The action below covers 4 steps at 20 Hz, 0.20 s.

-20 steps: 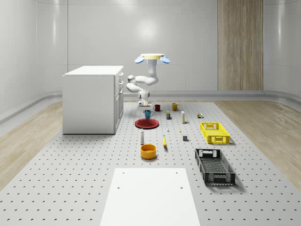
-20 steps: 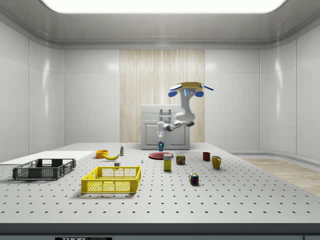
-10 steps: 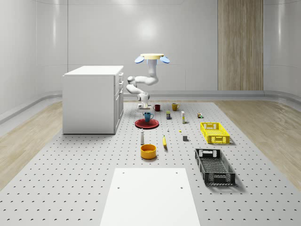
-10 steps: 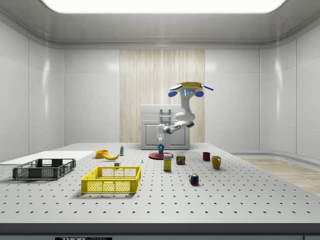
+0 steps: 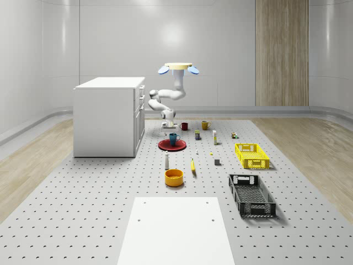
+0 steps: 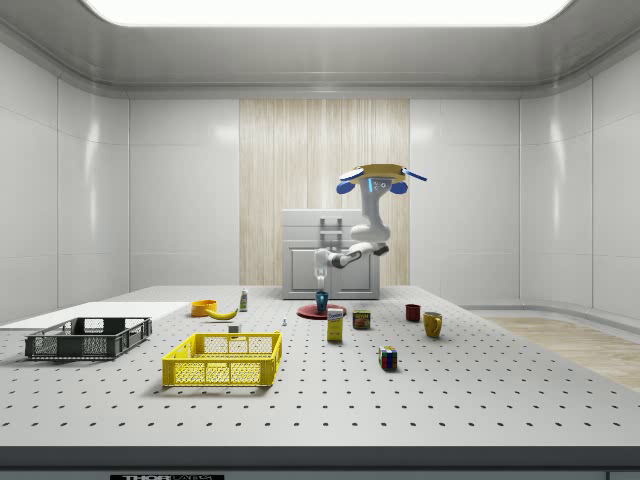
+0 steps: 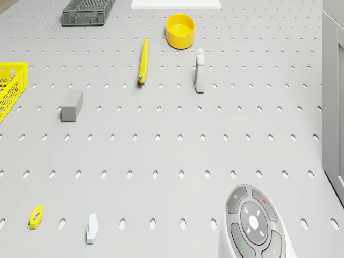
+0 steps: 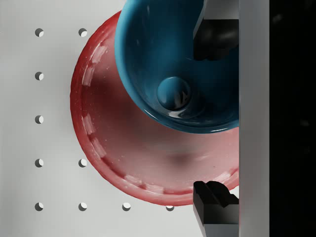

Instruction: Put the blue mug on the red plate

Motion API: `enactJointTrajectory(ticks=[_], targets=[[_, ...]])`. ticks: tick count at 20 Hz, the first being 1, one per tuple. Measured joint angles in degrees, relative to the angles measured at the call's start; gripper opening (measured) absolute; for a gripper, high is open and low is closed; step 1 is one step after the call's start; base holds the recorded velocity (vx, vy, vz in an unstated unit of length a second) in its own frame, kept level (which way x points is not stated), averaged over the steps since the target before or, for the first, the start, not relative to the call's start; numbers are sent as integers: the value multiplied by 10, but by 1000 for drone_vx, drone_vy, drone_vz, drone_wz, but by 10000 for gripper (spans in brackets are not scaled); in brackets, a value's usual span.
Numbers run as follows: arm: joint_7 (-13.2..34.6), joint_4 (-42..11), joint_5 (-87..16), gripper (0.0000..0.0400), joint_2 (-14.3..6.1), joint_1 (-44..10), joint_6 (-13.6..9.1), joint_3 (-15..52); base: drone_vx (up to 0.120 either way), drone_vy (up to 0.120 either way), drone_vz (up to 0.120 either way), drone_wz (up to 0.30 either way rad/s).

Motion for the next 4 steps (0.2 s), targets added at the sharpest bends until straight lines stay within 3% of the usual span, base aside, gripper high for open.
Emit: enactJointTrajectory(ticks=[4], targets=[[-1,-4,5,389,0,4,-5,6,0,0,0,0]])
